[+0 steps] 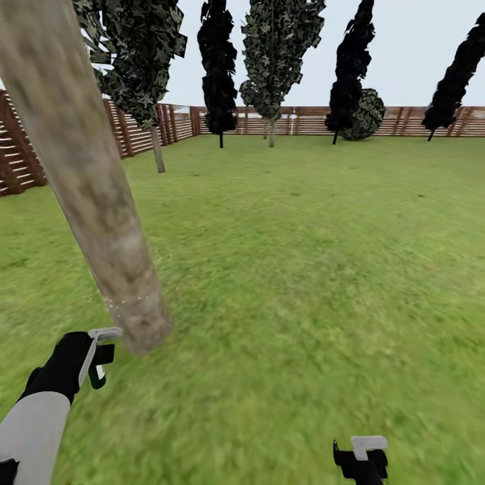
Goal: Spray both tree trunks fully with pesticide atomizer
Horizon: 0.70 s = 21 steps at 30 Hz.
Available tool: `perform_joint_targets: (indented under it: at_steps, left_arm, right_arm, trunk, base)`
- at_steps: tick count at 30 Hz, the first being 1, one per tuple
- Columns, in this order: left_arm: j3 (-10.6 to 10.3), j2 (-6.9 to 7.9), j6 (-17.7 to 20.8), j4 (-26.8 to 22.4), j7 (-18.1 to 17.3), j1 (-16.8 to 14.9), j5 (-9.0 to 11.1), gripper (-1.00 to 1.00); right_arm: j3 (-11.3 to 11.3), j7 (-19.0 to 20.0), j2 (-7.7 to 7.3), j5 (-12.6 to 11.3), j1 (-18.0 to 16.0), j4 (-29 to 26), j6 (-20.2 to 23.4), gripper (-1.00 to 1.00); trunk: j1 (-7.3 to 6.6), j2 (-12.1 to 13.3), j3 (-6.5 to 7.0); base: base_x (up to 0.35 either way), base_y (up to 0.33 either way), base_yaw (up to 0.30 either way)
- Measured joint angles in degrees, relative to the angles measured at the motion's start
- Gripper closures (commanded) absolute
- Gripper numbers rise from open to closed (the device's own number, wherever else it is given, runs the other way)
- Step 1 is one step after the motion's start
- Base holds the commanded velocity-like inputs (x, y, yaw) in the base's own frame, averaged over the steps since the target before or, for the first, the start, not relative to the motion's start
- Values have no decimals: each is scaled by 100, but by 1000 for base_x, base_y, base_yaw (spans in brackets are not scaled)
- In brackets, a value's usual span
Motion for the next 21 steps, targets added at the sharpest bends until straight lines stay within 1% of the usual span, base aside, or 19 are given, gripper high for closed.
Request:
perform_joint_targets:
  at_steps: [8, 13, 17, 21]
  left_arm:
    - [0, 0, 0, 13, 0, 0, 15, 100]
    - [0, -25, 0, 26, 0, 1, 23, 100]
    - [0, -93, -7, 17, 0, 0, 15, 100]
    - [0, -105, -9, 9, 0, 0, 6, 100]
  right_arm:
    - [0, 2, 0, 0, 0, 0, 0, -100]
    - [0, 2, 0, 0, 0, 0, 0, -100]
    - [0, 2, 0, 0, 0, 0, 0, -100]
    - [-1, -1, 0, 0, 0, 0, 0, -100]
  trunk:
    - [0, 0, 0]
    - [0, 0, 0]
    - [0, 0, 0]
    - [0, 0, 0]
  base:
    - [180, -239, 275]
    - [224, -201, 271]
    - [224, -198, 246]
    - [104, -252, 62]
